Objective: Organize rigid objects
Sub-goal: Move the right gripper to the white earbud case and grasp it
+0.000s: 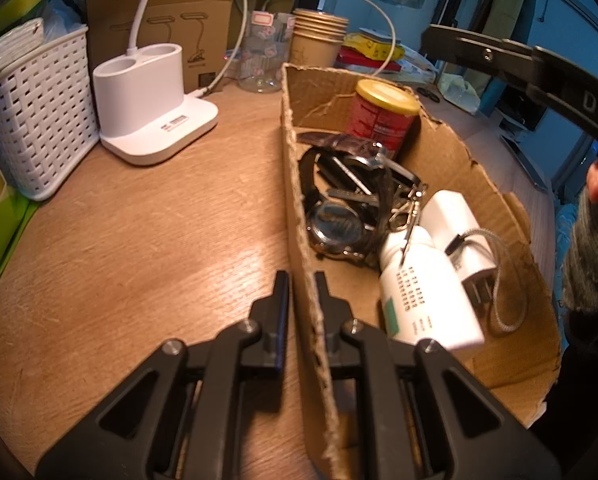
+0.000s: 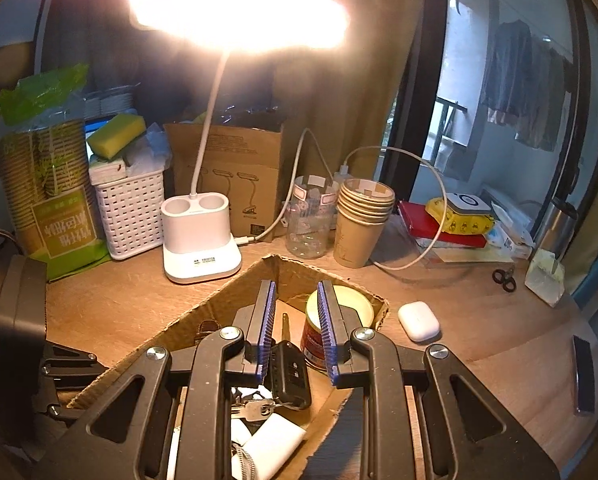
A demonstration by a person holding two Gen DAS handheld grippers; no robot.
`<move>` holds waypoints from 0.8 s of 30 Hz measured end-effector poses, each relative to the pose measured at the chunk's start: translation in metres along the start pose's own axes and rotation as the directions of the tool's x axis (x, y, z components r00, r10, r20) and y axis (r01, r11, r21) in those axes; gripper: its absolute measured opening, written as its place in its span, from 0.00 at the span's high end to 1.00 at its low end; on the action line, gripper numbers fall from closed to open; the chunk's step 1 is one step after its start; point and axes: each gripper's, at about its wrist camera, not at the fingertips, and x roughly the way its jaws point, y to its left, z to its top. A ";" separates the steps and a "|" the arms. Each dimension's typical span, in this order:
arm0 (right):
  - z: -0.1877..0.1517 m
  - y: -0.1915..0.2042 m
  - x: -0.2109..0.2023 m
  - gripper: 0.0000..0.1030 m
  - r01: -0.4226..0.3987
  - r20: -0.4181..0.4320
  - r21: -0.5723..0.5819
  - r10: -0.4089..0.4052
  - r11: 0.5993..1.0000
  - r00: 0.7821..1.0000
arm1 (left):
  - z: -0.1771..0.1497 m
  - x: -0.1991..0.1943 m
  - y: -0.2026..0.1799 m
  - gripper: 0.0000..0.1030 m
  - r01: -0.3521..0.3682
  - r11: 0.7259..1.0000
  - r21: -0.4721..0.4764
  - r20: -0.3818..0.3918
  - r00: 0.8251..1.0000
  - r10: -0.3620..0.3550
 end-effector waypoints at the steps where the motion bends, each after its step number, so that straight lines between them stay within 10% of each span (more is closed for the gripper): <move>1: 0.000 -0.002 0.000 0.77 0.001 0.001 0.005 -0.001 1.000 1.000 | 0.000 0.000 0.000 0.88 0.000 1.000 0.000 0.000 1.000 0.000; 24: -0.023 -0.086 0.020 0.67 0.109 -0.053 0.188 -0.101 0.976 0.993 | 0.000 0.000 0.000 0.88 0.000 1.000 0.000 0.000 1.000 0.000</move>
